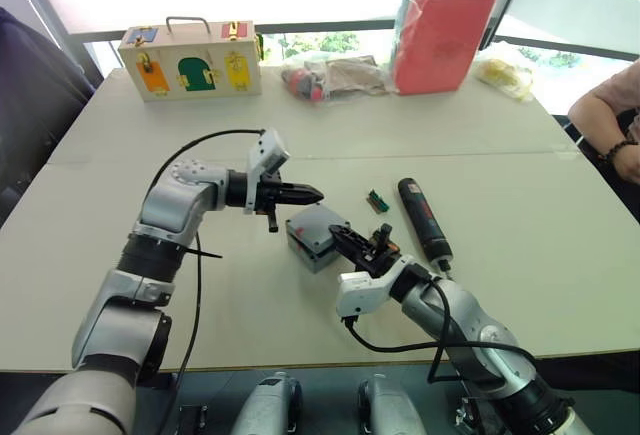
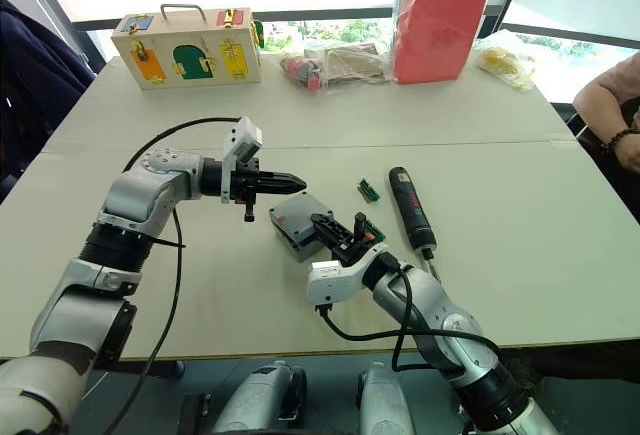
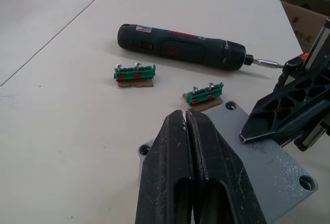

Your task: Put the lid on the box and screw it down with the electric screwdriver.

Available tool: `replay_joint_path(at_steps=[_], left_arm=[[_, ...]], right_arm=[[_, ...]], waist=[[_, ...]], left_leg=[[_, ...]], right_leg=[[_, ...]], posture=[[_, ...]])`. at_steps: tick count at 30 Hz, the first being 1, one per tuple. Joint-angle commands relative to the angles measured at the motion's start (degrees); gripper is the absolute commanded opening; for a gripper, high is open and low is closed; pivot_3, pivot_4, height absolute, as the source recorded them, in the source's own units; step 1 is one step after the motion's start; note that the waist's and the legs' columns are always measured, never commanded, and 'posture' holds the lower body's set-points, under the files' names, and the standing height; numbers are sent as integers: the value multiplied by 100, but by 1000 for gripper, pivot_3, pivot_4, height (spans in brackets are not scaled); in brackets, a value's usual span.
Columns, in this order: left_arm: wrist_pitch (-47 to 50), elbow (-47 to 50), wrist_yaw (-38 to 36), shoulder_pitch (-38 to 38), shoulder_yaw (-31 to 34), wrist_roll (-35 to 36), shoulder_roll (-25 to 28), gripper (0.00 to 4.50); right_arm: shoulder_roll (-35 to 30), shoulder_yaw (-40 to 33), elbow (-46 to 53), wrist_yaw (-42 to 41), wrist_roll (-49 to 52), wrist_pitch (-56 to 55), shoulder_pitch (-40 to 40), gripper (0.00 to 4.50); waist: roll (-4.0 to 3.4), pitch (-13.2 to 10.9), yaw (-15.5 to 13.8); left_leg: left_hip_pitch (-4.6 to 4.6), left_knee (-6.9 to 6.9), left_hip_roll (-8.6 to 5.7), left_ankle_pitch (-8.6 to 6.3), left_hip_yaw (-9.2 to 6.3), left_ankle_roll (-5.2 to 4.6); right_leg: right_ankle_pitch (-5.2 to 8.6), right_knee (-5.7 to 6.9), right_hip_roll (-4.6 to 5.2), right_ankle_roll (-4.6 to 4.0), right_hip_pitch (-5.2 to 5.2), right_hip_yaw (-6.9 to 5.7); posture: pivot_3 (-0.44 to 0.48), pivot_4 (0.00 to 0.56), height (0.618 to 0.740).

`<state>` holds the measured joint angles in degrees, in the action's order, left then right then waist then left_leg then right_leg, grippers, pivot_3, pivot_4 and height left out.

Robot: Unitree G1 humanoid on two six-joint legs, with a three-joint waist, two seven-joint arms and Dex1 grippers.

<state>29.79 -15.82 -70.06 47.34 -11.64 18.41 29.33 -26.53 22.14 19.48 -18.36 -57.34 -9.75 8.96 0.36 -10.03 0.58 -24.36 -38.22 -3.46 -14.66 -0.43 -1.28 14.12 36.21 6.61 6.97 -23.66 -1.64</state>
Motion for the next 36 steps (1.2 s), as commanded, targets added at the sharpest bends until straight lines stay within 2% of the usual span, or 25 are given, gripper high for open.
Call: replay_joint_path(at_steps=[1, 15, 22, 24, 25, 30, 31, 33, 36], left_arm=[[-171, 44, -102, -32, -37, -115, 62, 33], [-376, -74, -220, -100, -139, -416, 88, 33], [-770, -141, -272, -267, -494, -867, 94, 33], [-851, -195, -265, -292, -582, -971, 81, 0], [-879, -221, -265, -292, -621, -1021, 79, 0], [-1125, -388, -217, -358, -813, -1304, 81, 0], [-1130, -401, -220, -367, -828, -1322, 78, 0], [-1156, -415, -204, -388, -882, -1399, 67, 0], [-1285, -438, -184, -442, -971, -1533, 75, 0]], right_arm=[[97, -12, 216, -15, -38, 72, -4, 182], [180, 67, 153, -227, -141, 224, -44, 182], [131, 38, 151, -322, -46, 210, -82, 182], [140, 33, 144, -368, -10, 224, -86, 1199], [141, 26, 147, -395, 9, 233, -90, 1432], [71, -6, 222, -433, 38, 166, -105, 3512], [53, -23, 257, -446, 51, 159, -123, 3794], [-15, -89, 385, -483, 104, 150, -206, 3794], [-93, -169, 549, -528, 164, 146, -311, 3794]], waist=[[0, 0, -3], [1, 1, -2], [4, 6, -7], [5, 8, -13], [5, 8, -17], [22, 42, -14], [25, 46, -13], [30, 64, -13], [28, 78, -12]], left_leg=[[0, 0, 0, 0, 0, 0], [1, -1, 0, 0, 0, 0], [10, 0, 0, 0, -1, -1], [24, 0, 0, -2, 0, -3], [30, 1, 0, -3, -1, -5], [64, 3, 1, -8, 0, -12], [75, 4, 1, -10, 0, -16], [102, 6, 1, -36, 0, -58], [102, 5, 1, -37, 0, -59]], right_leg=[[0, 0, 0, 0, 0, 0], [0, 0, -1, 0, 1, 0], [0, 0, -1, 0, 12, -1], [0, -2, -1, 0, 25, -1], [1, -4, -1, 0, 33, -2], [5, -8, -1, -2, 65, -1], [7, -9, -1, -2, 75, -1], [19, -10, 0, -5, 102, -1], [21, -9, 1, -3, 102, -1]], posture=[[0, 150, 740], [0, 150, 740], [0, 150, 740], [0, 150, 740], [0, 150, 740], [0, 150, 740], [0, 150, 740], [0, 150, 740], [0, 150, 740]])
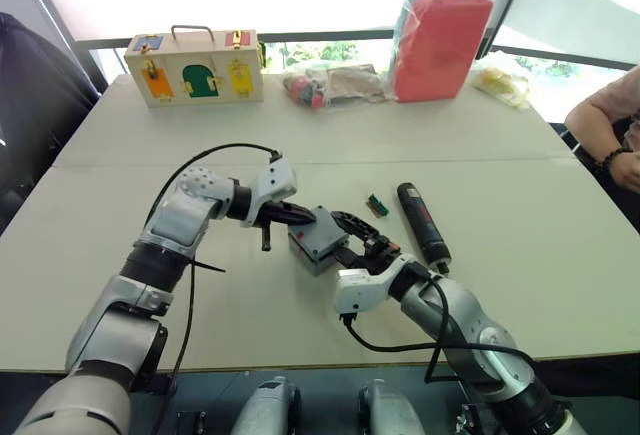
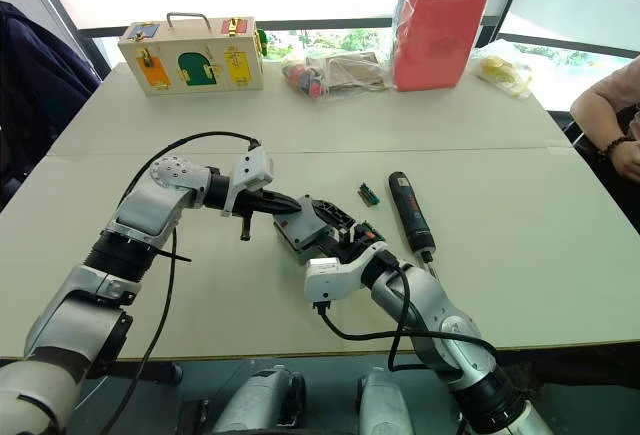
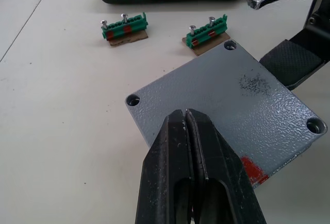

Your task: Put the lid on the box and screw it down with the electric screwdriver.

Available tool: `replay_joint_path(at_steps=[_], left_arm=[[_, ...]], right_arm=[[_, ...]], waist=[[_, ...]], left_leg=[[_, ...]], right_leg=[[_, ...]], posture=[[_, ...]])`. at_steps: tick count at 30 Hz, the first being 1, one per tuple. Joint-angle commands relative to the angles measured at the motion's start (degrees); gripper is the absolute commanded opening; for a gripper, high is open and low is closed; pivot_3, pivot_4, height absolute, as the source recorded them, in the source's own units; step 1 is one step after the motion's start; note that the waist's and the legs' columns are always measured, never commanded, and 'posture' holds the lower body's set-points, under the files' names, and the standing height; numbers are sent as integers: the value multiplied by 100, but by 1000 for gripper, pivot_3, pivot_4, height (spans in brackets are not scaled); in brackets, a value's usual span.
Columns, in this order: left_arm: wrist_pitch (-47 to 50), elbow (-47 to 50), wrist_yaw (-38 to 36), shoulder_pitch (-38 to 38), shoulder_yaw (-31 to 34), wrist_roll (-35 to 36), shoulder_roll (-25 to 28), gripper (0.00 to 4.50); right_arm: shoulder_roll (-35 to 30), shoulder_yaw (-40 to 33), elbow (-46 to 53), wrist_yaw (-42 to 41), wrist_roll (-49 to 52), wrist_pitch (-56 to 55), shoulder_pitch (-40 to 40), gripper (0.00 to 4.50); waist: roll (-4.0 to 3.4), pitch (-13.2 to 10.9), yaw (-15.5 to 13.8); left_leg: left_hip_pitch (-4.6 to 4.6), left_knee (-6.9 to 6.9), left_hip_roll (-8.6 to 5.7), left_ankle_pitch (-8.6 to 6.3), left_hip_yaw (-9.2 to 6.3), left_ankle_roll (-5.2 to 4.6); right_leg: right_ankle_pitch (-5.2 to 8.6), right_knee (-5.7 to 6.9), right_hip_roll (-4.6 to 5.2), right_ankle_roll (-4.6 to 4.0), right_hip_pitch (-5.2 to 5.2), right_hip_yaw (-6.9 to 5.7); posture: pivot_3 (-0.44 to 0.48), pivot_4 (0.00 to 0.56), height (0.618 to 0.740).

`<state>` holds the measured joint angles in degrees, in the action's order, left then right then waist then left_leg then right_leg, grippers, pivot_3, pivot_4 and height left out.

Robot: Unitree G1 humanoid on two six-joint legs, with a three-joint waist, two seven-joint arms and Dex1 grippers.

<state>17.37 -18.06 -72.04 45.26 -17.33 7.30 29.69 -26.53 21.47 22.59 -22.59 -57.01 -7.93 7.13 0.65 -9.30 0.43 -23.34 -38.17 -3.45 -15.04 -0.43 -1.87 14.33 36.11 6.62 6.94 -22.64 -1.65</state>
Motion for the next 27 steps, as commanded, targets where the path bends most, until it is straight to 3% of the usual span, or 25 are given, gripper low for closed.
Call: replay_joint_path(at_steps=[1, 9, 15, 21, 22, 24, 27], left_arm=[[-69, -210, 10, -266, -413, -439, 30, 0], [-304, -162, 48, -431, -394, -461, -87, 0], [-106, 4, 101, -290, 213, 102, -273, 0], [521, 506, -227, -31, 829, 896, -75, 0], [680, 582, -270, 65, 954, 1056, -31, 0], [1022, 651, -246, 281, 1199, 1348, 38, 0], [1354, 615, -235, 490, 1421, 1606, 139, 0]], right_arm=[[-125, -141, 311, -123, 160, -37, -171, 3794], [-314, -460, 752, -152, 378, -66, -516, 3794], [-387, -829, 873, -37, 671, -74, -884, 3794], [-285, -1100, 873, -39, 1260, -47, -1008, 3794], [-294, -1142, 864, -87, 1483, -75, -1010, 3356], [-251, -1255, 878, -173, 1945, -29, -1033, 3036], [-62, -1389, 977, -319, 2558, 251, -1031, 1876]], waist=[[-2, 11, 2], [-2, 25, -36], [-2, 27, -118], [2, 19, -101], [2, 17, -99], [2, 15, -112], [2, 15, -108]], left_leg=[[0, 0, 0, 0, 0, 0], [2, 0, -1, -2, 0, -4], [2, -1, -1, -3, 0, -5], [-6, 0, 0, -3, 1, -6], [-8, 0, 1, -3, 1, -6], [-9, 0, 3, -3, 1, -6], [-8, -1, 3, -4, 0, -6]], right_leg=[[0, 0, 0, 0, 0, 0], [1, -1, 3, 0, 4, 0], [1, -1, 4, 0, 5, 0], [1, 1, 3, 0, -8, 0], [1, 1, 2, 0, -10, 0], [1, 1, 2, 0, -10, 0], [1, -1, 3, 0, -7, -1]], posture=[[0, 150, 740], [0, 150, 740], [0, 150, 740], [0, 150, 740], [0, 150, 740], [0, 150, 740], [0, 150, 740]])
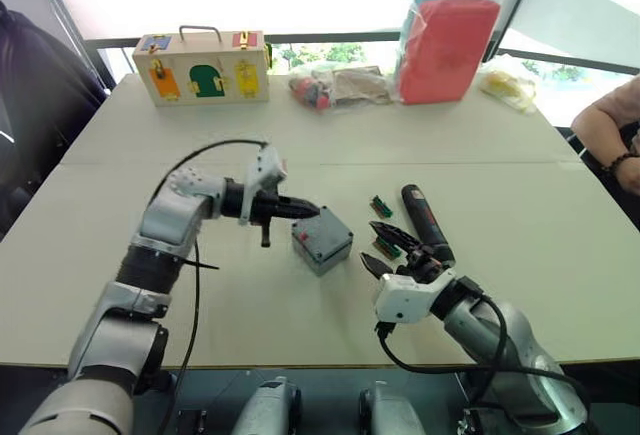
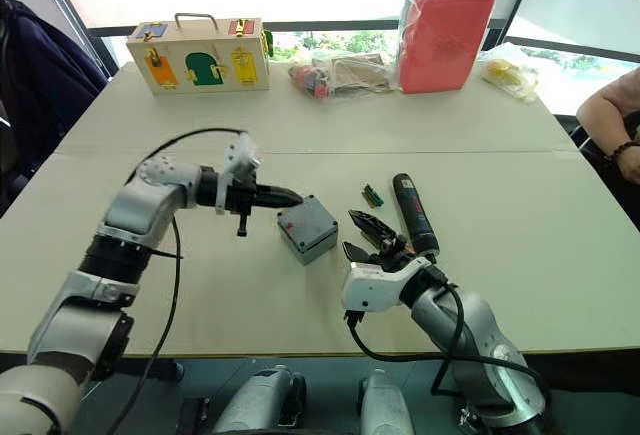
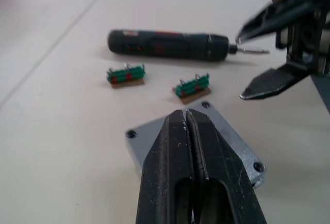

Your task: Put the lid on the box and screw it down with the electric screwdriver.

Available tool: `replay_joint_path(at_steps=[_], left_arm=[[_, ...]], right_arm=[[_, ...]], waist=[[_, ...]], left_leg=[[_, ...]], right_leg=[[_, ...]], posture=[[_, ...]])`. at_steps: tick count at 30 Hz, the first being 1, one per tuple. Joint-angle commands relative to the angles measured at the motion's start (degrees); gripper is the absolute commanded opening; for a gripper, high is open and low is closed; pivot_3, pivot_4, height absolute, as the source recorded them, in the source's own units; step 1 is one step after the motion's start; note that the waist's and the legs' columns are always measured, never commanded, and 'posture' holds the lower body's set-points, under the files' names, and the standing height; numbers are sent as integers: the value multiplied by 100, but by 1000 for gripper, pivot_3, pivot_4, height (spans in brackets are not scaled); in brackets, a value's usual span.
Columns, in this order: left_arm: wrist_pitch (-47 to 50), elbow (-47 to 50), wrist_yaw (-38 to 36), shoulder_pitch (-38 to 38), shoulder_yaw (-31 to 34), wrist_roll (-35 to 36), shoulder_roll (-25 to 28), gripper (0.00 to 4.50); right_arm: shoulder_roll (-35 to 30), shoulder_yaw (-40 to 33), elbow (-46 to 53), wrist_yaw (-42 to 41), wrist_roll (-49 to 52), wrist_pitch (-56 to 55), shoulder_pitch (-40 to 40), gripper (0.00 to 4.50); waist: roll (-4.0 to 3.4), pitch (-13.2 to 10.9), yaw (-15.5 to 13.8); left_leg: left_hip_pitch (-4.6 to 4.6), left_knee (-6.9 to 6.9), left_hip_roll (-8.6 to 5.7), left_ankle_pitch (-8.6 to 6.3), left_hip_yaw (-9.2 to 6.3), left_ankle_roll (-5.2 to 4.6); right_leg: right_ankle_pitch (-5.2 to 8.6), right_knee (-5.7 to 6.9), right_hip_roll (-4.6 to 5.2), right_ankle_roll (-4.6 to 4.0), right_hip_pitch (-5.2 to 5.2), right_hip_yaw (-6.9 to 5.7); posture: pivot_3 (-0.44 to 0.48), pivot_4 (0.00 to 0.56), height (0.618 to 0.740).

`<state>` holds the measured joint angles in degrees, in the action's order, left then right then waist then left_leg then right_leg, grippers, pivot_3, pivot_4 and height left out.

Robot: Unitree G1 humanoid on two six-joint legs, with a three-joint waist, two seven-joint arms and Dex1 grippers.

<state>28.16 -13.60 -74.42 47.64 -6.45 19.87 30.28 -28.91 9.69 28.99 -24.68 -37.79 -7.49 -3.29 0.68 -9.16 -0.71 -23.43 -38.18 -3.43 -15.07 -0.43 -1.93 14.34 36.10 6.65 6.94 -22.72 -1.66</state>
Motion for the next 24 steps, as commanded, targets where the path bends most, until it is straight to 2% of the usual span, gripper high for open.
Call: replay_joint_path(at_steps=[1, 2, 5, 10, 15, 20, 24], left_arm=[[330, 43, 39, 371, 392, 370, 101, 0], [332, -78, 67, 453, 425, 361, 126, 0], [34, -457, 34, 497, 268, 85, 186, 0], [-631, -1330, 6, 538, -132, -446, 14, 0], [-934, -2090, 39, 742, -166, -680, -168, 0], [-866, -2327, 124, 845, -101, -796, -140, 0], [-1082, -2795, 512, 1029, -69, -1037, -168, 0]], right_arm=[[328, -296, 408, -245, 1054, 471, 40, 1558], [477, -345, 485, -389, 1466, 741, 67, 1072], [643, -421, 619, -869, 2338, 1436, 211, 93], [702, -733, 585, -1220, 3334, 2717, 718, 93], [856, -832, 958, -1213, 4122, 4149, 990, 93], [885, -839, 1373, -1046, 4631, 4957, 1039, 93], [768, -920, 1351, -901, 4868, 5506, 1218, 93]], waist=[[-2, 0, 3], [-2, 0, 5], [-2, 0, 14], [-3, -1, -1], [-2, -2, 3], [-2, -3, 5], [-2, -3, 0]], left_leg=[[0, 0, 0, 0, 0, 0], [1, 1, 0, -1, 0, -1], [1, 1, 1, 0, 0, -1], [0, 1, 0, -1, 0, -2], [-4, 1, -1, -2, 0, -3], [-16, 3, -1, -2, 1, -4], [-16, 3, -1, -2, 1, -4]], right_leg=[[0, 0, 0, 0, 0, 1], [0, 0, 0, 0, 0, 1], [0, 1, -1, 0, -1, 1], [0, 1, -1, 0, -1, 0], [-1, 1, 1, 0, -7, 0], [-1, 3, 1, 0, -22, 1], [-1, 4, 2, 1, -22, 1]], posture=[[0, 150, 740], [0, 150, 740], [0, 150, 740], [0, 150, 740], [0, 150, 740], [0, 150, 740], [0, 150, 740]])
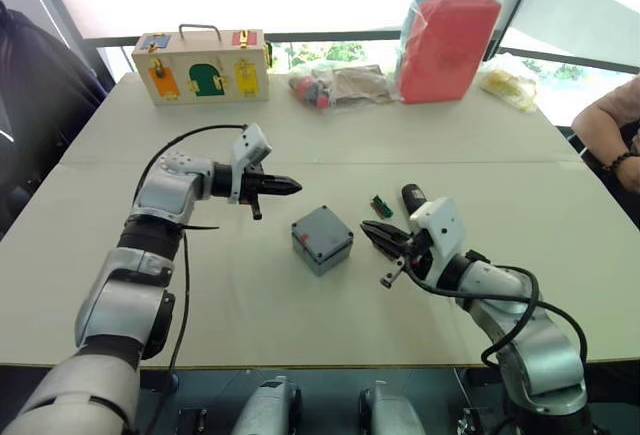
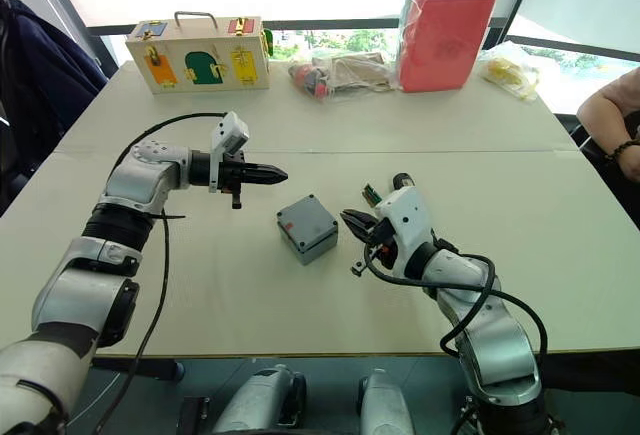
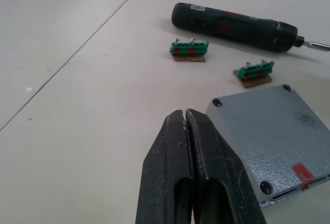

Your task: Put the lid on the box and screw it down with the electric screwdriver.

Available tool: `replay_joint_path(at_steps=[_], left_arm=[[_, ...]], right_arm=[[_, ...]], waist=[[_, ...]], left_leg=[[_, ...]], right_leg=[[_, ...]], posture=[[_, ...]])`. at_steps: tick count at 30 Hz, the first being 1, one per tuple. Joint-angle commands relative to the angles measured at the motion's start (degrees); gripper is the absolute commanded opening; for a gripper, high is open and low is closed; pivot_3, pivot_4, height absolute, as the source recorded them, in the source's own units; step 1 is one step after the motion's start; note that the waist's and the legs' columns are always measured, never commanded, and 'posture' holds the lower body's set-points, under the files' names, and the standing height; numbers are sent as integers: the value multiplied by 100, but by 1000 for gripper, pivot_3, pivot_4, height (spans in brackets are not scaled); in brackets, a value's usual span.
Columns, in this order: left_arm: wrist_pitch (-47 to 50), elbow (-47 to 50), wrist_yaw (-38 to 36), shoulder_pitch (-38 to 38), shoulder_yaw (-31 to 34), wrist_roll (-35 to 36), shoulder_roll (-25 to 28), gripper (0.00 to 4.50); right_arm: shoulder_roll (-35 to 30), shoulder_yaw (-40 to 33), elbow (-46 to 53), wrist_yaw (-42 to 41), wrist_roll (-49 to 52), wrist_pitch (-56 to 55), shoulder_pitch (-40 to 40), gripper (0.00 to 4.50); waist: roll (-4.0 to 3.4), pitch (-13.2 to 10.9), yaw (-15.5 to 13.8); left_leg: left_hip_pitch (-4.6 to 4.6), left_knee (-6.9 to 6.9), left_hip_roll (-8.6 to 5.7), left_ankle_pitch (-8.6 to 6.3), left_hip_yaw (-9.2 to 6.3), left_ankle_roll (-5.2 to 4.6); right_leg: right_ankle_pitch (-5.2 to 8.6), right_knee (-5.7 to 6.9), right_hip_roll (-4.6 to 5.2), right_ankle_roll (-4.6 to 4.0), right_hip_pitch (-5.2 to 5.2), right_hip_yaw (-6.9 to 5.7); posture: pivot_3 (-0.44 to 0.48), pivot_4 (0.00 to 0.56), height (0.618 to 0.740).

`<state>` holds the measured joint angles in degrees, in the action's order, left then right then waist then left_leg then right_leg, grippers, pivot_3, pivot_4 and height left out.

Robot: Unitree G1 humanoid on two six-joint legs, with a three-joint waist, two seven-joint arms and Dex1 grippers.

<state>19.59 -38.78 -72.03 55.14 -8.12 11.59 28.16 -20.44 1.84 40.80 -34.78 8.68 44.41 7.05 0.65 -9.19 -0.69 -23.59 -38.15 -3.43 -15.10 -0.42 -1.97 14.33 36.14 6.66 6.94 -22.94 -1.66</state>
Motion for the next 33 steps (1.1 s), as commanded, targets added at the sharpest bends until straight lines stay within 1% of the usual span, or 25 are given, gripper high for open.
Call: replay_joint_path(at_steps=[1, 3, 5, 10, 14, 17, 23, 27, 33], left_arm=[[-346, -380, 289, 308, 68, -275, 46, 0], [-392, -530, 150, 372, 56, -279, 31, 0], [-458, -651, -152, 399, -39, -320, 18, 0], [-760, -1100, -409, 449, -274, -589, -182, 0], [-892, -1398, -480, 571, -222, -651, -371, 0], [-924, -1498, -544, 622, -195, -671, -426, 0], [-919, -1496, -682, 658, -192, -675, -458, 0], [-812, -1332, -877, 585, -212, -648, -432, 0], [-681, -1098, -927, 465, -215, -635, -477, 0]], right_arm=[[-125, -174, 155, 77, 323, 374, 247, 93], [-152, -346, 183, -131, 772, 500, 350, 93], [-332, -355, 179, -242, 971, 729, 448, 93], [-664, -138, 154, -159, 1139, 1087, 554, 93], [-780, 138, 115, 20, 1101, 1185, 635, 93], [-892, 308, 73, 77, 1092, 1248, 663, 93], [-917, 525, 30, 259, 1143, 1437, 683, 93], [-875, 596, -20, 340, 1174, 1486, 748, 93], [-833, 750, -141, 423, 1193, 1460, 861, 93]], waist=[[0, 0, -3], [1, -1, -1], [1, -1, 2], [1, -1, -5], [4, -3, 2], [4, -3, 5], [4, -3, 1], [4, -3, 3], [4, -3, 4]], left_leg=[[0, 0, 0, 0, 0, 0], [0, 0, -1, 0, 0, -1], [-1, 1, -1, -1, 1, -1], [-1, 1, -2, -1, 2, -2], [-7, 0, -1, -2, 3, -3], [-38, -5, -2, -1, 2, -2], [-46, -6, -2, -1, 3, -2], [-46, -6, -2, -1, 2, -2], [-47, -6, -2, -1, 2, -2]], right_leg=[[0, 0, 0, 0, -1, 0], [0, 0, 1, 0, -1, 0], [0, -1, 1, 0, -1, 0], [0, -1, 3, 0, 0, -2], [0, 0, 4, 1, -7, -1], [-1, 8, 4, 0, -39, -1], [-1, 7, 4, 0, -44, -2], [-1, 7, 4, 0, -44, -3], [-1, 7, 4, 0, -44, -3]], posture=[[0, 150, 740], [0, 150, 740], [0, 150, 740], [0, 150, 740], [0, 150, 740], [0, 150, 740], [0, 150, 740], [0, 150, 740], [0, 150, 740]])
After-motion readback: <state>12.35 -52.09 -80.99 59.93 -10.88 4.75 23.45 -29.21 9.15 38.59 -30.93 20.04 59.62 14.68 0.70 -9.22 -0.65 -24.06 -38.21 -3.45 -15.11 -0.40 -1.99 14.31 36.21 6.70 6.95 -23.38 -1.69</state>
